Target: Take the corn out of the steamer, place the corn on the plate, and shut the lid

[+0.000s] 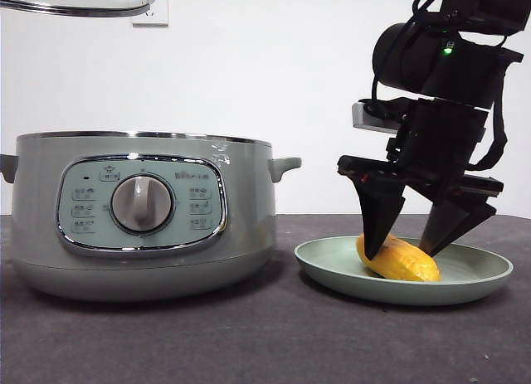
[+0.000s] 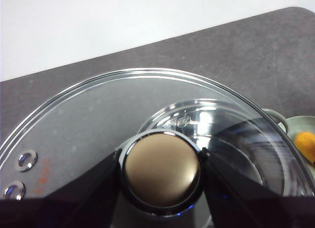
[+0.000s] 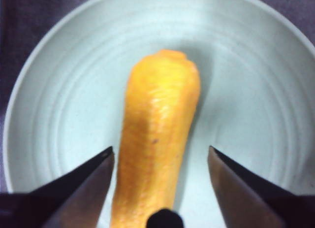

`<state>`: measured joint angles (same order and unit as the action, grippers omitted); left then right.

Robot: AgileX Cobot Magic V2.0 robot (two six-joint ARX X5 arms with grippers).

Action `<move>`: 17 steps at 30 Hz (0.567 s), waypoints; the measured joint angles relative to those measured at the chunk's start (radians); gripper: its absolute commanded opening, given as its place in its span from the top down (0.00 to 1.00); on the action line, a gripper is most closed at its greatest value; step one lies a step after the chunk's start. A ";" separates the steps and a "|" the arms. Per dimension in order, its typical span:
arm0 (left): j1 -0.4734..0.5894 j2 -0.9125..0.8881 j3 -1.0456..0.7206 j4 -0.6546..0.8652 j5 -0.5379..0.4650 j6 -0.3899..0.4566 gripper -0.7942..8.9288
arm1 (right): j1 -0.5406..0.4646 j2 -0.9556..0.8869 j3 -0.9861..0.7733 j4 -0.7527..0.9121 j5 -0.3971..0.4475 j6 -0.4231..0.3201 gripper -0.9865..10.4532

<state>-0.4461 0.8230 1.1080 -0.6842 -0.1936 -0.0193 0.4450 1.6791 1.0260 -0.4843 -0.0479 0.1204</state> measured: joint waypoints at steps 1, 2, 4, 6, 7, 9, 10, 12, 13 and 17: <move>0.000 0.003 0.000 0.008 0.009 0.000 0.93 | 0.000 -0.008 0.000 -0.005 0.000 0.001 0.61; 0.000 0.007 0.000 0.018 0.020 0.000 0.93 | 0.000 -0.022 0.000 -0.010 0.000 0.002 0.61; 0.000 0.020 0.000 0.037 0.041 -0.002 0.93 | 0.000 -0.062 0.000 -0.022 0.000 0.003 0.61; 0.000 0.041 0.000 0.058 0.059 -0.010 0.93 | 0.000 -0.109 0.000 -0.040 0.000 0.004 0.61; 0.000 0.056 0.000 0.068 0.071 -0.014 0.93 | 0.000 -0.136 0.000 -0.054 0.000 0.004 0.61; 0.000 0.089 0.000 0.089 0.101 -0.022 0.93 | 0.000 -0.184 0.000 -0.082 0.000 0.004 0.61; 0.000 0.108 0.000 0.101 0.113 -0.027 0.93 | 0.000 -0.209 0.000 -0.097 0.000 0.004 0.61; 0.000 0.150 0.000 0.127 0.132 -0.030 0.93 | 0.000 -0.256 0.000 -0.121 0.000 0.004 0.61; 0.000 0.175 0.000 0.141 0.141 -0.033 0.93 | 0.000 -0.281 0.000 -0.130 0.000 0.004 0.61; -0.001 0.272 0.000 0.186 0.169 -0.034 0.93 | 0.000 -0.376 0.000 -0.166 0.002 0.004 0.61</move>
<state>-0.4469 1.0950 1.1080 -0.4984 -0.0246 -0.0536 0.4450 1.3033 1.0260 -0.6506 -0.0463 0.1242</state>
